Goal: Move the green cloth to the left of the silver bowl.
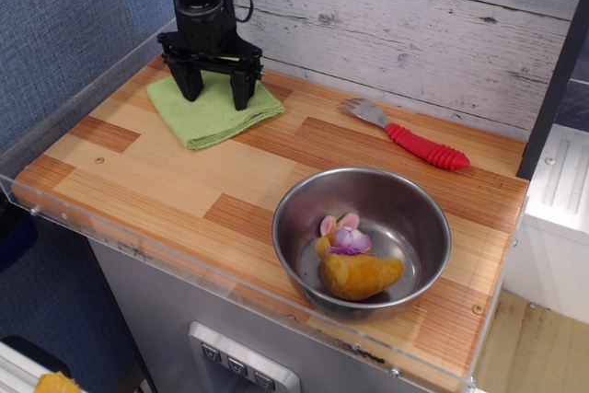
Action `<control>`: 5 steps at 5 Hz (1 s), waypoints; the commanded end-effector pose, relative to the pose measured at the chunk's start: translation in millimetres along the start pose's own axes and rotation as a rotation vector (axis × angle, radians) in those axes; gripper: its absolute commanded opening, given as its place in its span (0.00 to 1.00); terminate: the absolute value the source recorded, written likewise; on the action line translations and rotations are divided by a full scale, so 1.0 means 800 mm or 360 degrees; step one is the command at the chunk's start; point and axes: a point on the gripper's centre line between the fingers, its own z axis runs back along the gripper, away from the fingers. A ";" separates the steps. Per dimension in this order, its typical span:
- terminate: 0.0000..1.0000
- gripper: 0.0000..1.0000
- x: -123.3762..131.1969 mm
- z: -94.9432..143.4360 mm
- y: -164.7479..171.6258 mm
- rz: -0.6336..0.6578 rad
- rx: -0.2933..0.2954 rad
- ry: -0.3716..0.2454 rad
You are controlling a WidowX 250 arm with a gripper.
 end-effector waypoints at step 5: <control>0.00 1.00 -0.146 0.014 -0.047 -0.0207 0.0043 0.0123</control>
